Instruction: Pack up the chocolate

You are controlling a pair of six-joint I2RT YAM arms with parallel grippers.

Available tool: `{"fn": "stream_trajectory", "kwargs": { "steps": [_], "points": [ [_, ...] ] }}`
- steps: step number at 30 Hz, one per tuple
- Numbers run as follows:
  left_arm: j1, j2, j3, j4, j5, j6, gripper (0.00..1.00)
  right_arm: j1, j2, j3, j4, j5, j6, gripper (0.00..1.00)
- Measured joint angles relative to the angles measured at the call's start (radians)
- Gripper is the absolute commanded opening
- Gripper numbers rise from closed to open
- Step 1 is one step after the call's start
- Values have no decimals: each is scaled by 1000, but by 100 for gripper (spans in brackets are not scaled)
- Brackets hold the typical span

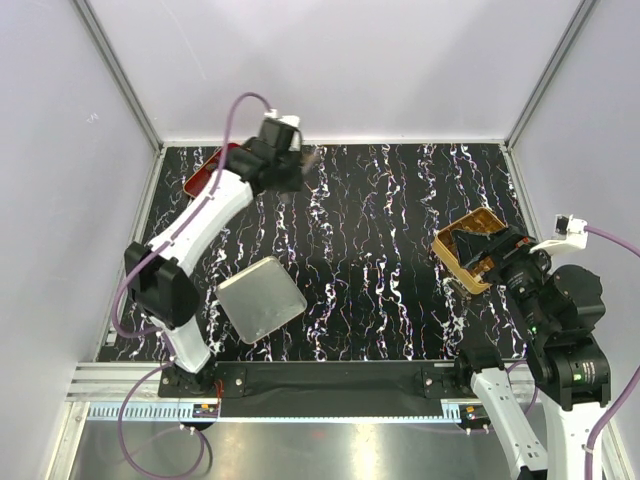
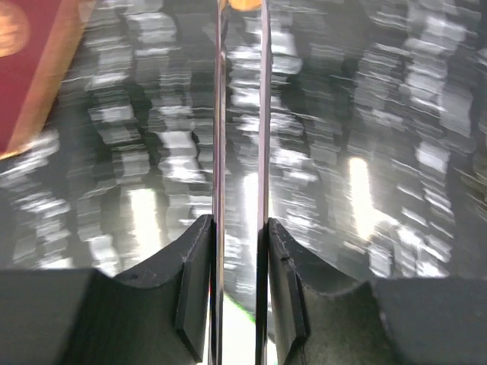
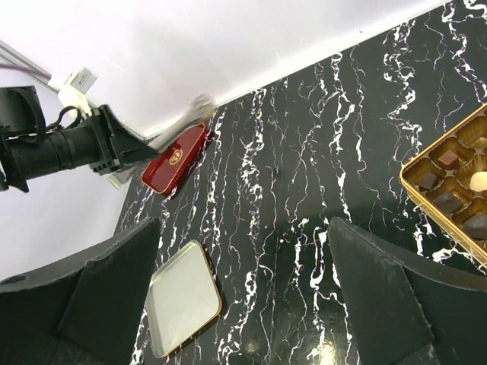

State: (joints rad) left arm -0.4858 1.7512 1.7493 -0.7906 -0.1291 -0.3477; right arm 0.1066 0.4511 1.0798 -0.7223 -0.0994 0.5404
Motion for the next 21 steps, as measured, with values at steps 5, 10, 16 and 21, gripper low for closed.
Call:
{"fn": "stream_trajectory", "kwargs": {
  "steps": [5, 10, 16, 21],
  "points": [
    [-227, 5, 49, 43, 87, -47, 34, 0, 0, 21, -3, 0, 4, 100],
    [-447, 86, 169, 89, 177, -88, 33, 0, 0, 48, -22, 0, 5, 100],
    [-610, 233, 273, 143, 257, -107, 32, 0, -2, 80, -35, 0, 7, 100],
    [-648, 308, 274, 158, 291, -122, 32, 0, -23, 81, -39, 1, 16, 100]
  ]
}}
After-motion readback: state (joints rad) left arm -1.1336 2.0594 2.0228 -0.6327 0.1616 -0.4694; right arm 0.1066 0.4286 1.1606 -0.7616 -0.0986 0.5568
